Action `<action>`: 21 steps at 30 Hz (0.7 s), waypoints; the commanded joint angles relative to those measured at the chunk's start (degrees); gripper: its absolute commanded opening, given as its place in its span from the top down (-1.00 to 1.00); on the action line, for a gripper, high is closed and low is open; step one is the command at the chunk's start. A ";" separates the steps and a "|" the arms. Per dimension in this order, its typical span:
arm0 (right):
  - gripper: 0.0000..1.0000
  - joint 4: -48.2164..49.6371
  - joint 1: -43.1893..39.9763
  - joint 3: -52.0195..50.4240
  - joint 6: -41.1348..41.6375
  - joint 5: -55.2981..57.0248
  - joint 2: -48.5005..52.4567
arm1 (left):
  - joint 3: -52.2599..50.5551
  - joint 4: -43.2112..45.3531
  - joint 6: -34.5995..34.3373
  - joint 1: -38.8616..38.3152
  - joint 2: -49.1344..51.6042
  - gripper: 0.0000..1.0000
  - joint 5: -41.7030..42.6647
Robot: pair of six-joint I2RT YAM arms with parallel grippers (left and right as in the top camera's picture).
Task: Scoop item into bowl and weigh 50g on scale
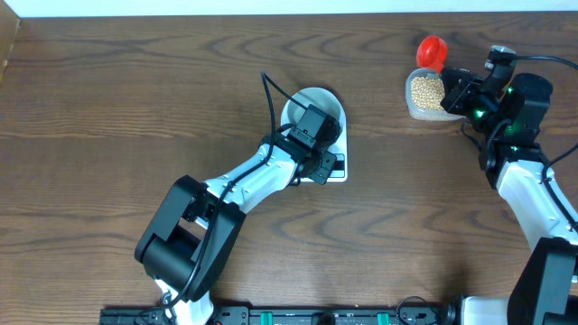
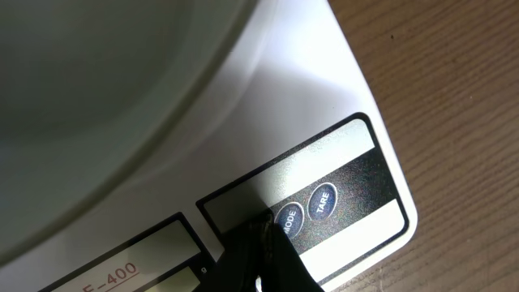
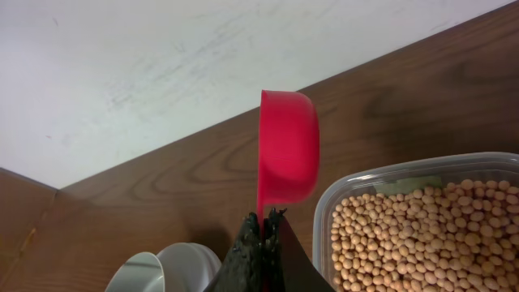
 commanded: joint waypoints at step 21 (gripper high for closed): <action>0.98 -0.04 0.28 1.05 0.61 0.52 -0.09 | 0.48 -4.28 3.37 0.61 -1.18 0.86 -2.69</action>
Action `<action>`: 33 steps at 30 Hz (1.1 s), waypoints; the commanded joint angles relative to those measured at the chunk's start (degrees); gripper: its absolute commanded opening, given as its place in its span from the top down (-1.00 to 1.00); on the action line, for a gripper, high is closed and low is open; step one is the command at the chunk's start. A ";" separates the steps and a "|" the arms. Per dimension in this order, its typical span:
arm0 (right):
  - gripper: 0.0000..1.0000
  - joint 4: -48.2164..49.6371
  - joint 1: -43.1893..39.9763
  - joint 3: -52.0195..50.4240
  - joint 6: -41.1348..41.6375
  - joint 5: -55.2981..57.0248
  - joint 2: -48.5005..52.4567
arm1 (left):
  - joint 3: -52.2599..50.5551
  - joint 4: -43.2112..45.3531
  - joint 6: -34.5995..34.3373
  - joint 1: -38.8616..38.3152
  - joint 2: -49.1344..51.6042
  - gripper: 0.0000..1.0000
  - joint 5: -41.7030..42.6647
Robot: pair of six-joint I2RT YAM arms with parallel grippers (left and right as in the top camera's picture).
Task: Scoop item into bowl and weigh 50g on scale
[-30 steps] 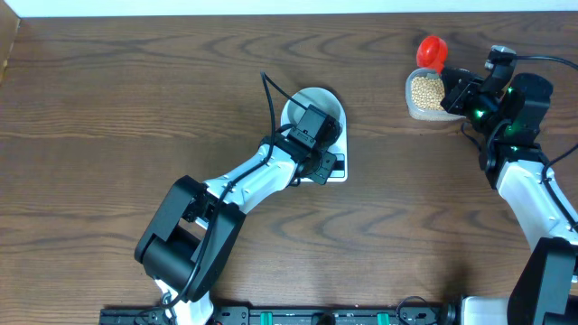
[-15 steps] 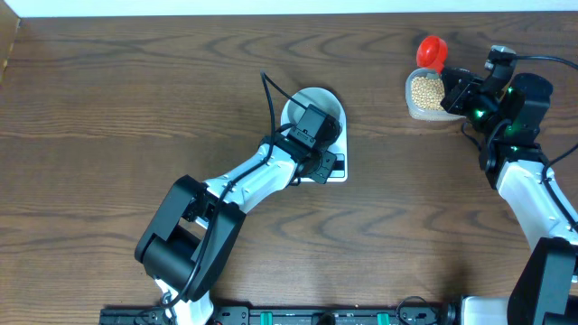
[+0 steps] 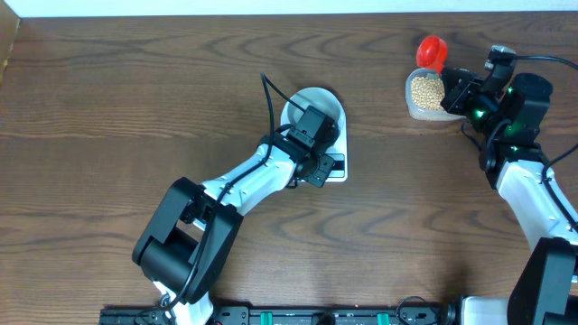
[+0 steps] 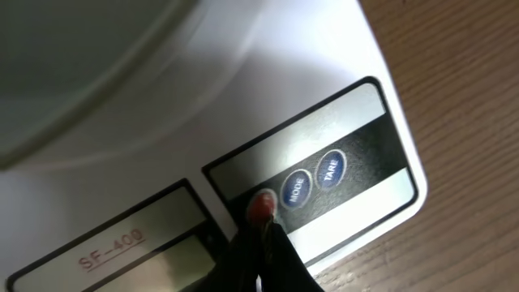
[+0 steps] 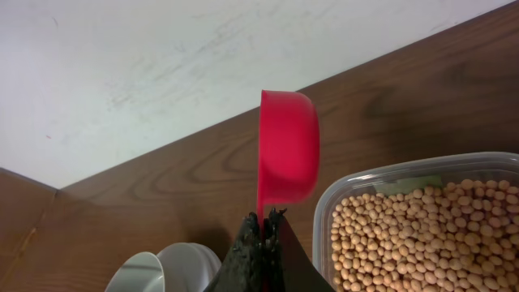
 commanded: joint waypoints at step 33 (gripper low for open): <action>0.98 -0.37 0.28 1.05 0.61 1.14 -0.09 | 0.72 1.70 4.85 0.44 0.76 0.86 -2.23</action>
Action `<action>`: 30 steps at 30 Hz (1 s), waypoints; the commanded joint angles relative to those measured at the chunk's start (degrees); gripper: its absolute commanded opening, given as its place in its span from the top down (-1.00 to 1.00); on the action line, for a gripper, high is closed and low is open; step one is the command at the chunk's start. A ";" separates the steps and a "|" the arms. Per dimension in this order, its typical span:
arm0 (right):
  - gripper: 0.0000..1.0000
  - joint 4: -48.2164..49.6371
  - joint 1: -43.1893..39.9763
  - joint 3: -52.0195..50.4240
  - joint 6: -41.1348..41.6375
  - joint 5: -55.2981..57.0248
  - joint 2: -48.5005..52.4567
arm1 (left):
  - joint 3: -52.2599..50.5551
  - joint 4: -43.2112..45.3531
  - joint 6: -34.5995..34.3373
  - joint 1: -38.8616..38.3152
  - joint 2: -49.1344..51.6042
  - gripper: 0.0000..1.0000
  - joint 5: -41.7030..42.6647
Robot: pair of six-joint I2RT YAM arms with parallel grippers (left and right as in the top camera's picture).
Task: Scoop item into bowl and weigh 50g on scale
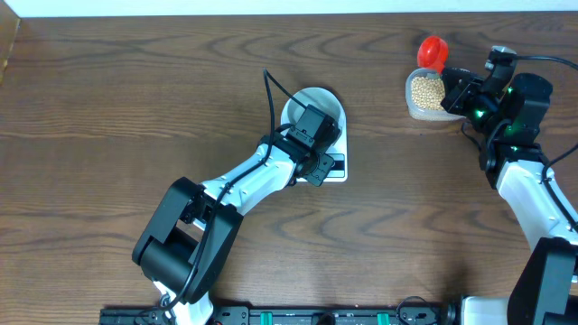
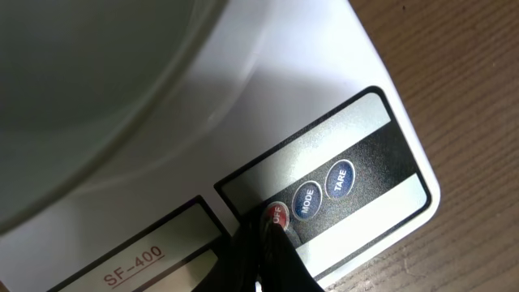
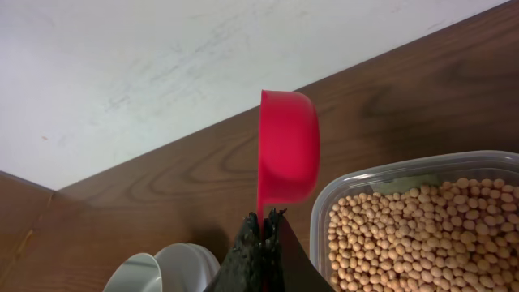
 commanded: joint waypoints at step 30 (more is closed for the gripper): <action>0.98 -1.49 0.26 1.05 0.59 0.66 -0.09 | 3.06 -0.94 -3.78 -1.38 2.71 0.85 0.15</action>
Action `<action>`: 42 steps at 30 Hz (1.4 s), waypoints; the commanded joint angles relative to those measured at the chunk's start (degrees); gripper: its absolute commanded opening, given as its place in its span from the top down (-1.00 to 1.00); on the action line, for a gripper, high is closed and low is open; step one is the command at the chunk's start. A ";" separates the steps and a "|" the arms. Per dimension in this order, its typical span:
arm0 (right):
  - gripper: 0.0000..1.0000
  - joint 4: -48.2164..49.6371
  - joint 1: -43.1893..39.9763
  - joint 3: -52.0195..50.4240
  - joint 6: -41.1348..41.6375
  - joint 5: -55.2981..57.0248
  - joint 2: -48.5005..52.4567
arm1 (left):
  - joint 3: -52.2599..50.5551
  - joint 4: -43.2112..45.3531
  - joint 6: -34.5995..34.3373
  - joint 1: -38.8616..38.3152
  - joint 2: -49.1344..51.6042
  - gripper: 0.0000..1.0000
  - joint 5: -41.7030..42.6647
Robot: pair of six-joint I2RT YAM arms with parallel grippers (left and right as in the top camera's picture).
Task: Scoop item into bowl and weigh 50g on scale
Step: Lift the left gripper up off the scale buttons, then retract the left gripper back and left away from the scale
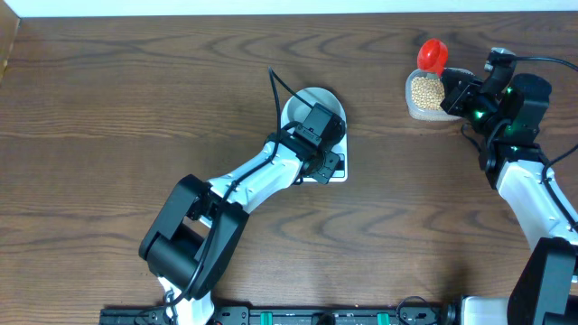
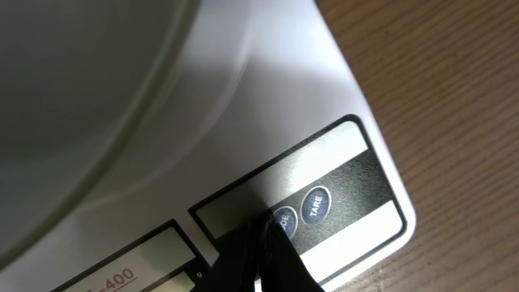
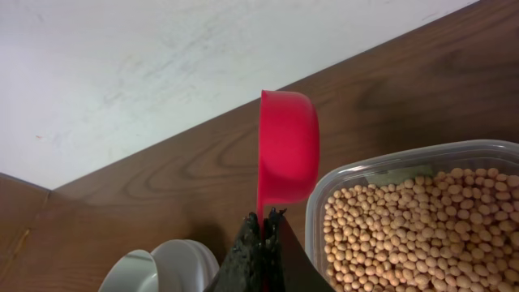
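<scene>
The white scale (image 2: 268, 105) carries a white bowl (image 2: 81, 81) on its platform. My left gripper (image 2: 261, 223) is shut, its tips down on the scale's button panel just left of the MODE button (image 2: 285, 218) and the TARE button (image 2: 316, 203). Overhead, the left gripper (image 1: 327, 161) sits over the scale's front right corner, beside the bowl (image 1: 302, 104). My right gripper (image 3: 263, 219) is shut on the handle of a red scoop (image 3: 288, 150), held on edge beside a clear tub of soybeans (image 3: 422, 235). The scoop (image 1: 432, 52) looks empty.
The bean tub (image 1: 424, 93) stands at the back right near the table's far edge and the white wall (image 3: 162, 65). The bowl and scale (image 3: 162, 268) show at the lower left of the right wrist view. A black cable (image 1: 273, 86) arches over the left arm.
The left gripper's tips now cover the red button, which showed just ahead of them before. The right gripper with the scoop has barely shifted.
At first the shut left tips lay left of MODE, hiding the red button. Then the red button showed ahead of the tips, and was still partly in sight a second ago. Now it is covered again. The right gripper held the scoop by the tub throughout.
</scene>
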 commanded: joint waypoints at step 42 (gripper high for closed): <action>0.98 0.72 0.28 1.05 0.61 0.24 -0.09 | 1.18 -7.30 -0.52 2.43 -10.29 0.85 -0.57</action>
